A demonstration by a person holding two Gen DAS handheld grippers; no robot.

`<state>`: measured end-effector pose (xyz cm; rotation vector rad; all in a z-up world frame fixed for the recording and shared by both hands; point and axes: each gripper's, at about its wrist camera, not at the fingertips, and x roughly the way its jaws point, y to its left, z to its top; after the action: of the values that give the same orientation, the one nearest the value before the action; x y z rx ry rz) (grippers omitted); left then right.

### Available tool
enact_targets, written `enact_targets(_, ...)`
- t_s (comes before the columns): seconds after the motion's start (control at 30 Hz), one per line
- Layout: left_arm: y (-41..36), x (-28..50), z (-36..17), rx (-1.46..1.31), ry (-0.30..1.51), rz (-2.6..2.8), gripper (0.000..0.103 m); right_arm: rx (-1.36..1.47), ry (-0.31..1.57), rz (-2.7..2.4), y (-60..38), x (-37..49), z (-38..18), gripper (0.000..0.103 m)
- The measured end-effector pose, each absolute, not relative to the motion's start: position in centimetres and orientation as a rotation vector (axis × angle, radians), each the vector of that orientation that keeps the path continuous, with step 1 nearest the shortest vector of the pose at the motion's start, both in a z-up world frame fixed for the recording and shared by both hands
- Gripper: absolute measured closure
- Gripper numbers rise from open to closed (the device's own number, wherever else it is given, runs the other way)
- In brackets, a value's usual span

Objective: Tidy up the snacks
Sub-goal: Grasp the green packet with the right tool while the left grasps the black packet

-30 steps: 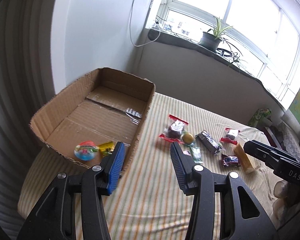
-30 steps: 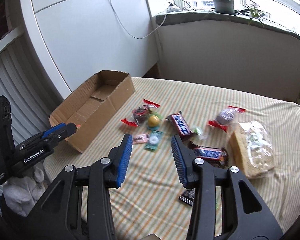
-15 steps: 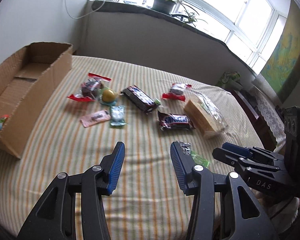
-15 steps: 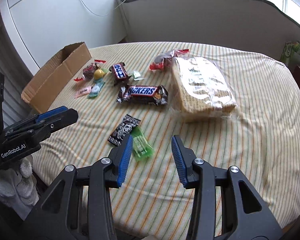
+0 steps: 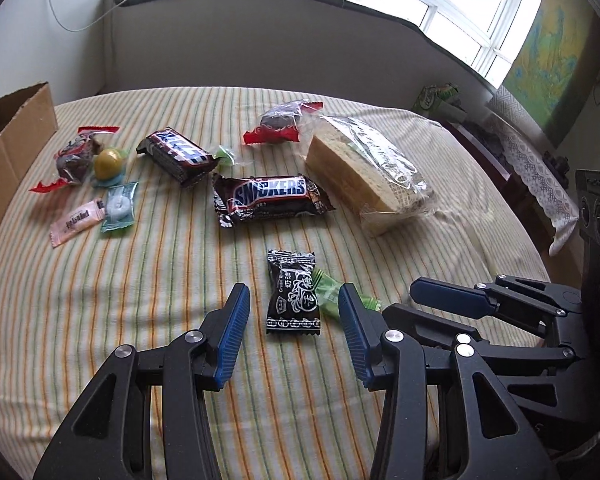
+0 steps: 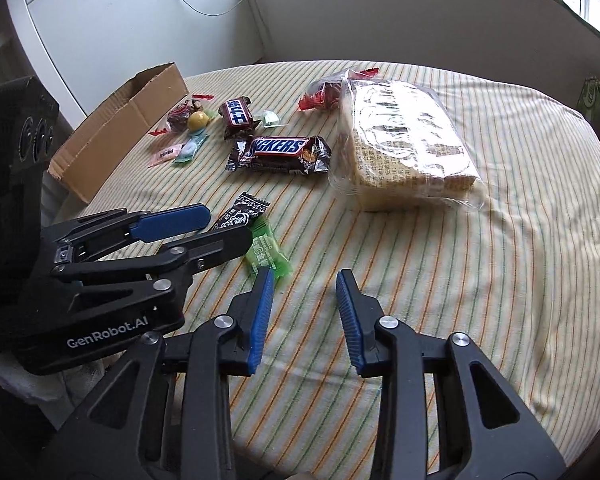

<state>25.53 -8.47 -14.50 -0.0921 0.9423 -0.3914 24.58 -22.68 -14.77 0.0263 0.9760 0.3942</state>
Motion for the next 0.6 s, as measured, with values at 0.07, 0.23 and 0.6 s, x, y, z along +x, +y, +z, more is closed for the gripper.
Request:
enact_targets(0.07, -8.5, 25.8, -14.8, -0.088, 0.949, -0.385, 0.059, 0.029, 0.978, 0.400, -22.5, 24.6, -14.9, 0.068)
enact_targets(0.23, -8.3, 26.1, -15.1, -0.062, 0.943, -0.364, 0.076, 0.005, 0.978, 0.411, -21.6, 24.9, -15.1, 0.068)
enact_targets(0.6, -6.4, 26.0, -15.1, -0.061, 0.932, -0.334, 0.078, -0.070, 0.971, 0.431, -18.9, 26.0, -15.2, 0.068)
